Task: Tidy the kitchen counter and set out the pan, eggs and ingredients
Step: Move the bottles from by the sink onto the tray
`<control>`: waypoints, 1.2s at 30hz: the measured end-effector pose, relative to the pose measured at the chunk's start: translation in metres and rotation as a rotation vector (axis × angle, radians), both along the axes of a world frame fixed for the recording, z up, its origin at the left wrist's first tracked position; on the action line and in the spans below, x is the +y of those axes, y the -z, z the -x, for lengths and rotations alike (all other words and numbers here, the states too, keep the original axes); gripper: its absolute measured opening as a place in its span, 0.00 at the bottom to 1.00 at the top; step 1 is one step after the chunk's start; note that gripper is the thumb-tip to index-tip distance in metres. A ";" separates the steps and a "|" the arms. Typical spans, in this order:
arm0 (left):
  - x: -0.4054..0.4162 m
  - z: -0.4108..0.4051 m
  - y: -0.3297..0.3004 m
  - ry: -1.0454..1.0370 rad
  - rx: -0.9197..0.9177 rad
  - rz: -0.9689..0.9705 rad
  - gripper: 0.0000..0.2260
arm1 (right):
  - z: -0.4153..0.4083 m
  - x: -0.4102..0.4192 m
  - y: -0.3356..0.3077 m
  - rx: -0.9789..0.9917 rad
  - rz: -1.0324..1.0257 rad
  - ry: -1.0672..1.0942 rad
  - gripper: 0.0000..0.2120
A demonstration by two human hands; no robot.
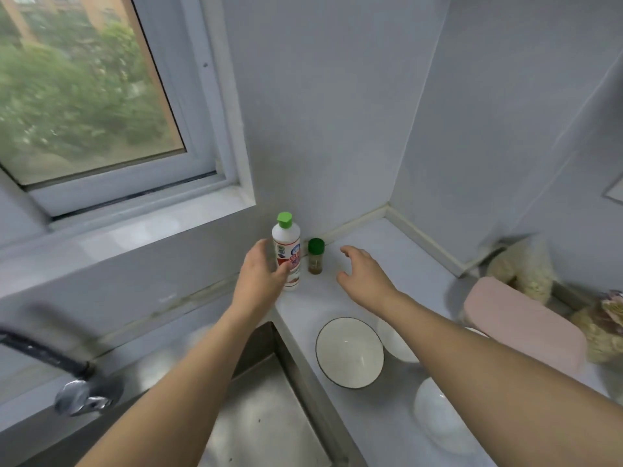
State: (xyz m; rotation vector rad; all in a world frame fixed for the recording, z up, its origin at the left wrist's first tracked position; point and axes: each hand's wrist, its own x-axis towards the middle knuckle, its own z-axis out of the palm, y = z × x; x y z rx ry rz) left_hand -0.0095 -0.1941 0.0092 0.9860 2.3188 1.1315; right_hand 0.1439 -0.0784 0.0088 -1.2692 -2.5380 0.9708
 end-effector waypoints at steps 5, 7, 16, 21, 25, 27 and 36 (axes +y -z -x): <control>0.026 0.028 0.032 -0.029 -0.106 -0.059 0.32 | 0.036 0.038 0.023 -0.101 0.006 -0.029 0.29; 0.038 0.039 0.043 -0.005 -0.133 -0.093 0.31 | 0.052 0.054 0.036 -0.160 0.006 -0.060 0.30; 0.064 0.065 0.076 0.073 -0.130 -0.157 0.23 | 0.115 0.096 0.081 -0.236 -0.010 -0.116 0.37; 0.065 0.074 0.087 0.061 -0.129 -0.162 0.24 | 0.128 0.099 0.100 -0.155 0.043 -0.031 0.29; 0.067 0.072 0.085 0.056 -0.113 -0.155 0.24 | 0.109 0.089 0.101 -0.067 0.070 0.108 0.24; 0.069 0.066 0.078 0.056 -0.126 -0.163 0.24 | 0.091 0.080 0.095 -0.040 0.068 0.146 0.27; 0.086 0.004 0.028 0.163 -0.136 -0.210 0.24 | -0.010 0.067 0.026 0.066 -0.035 0.324 0.24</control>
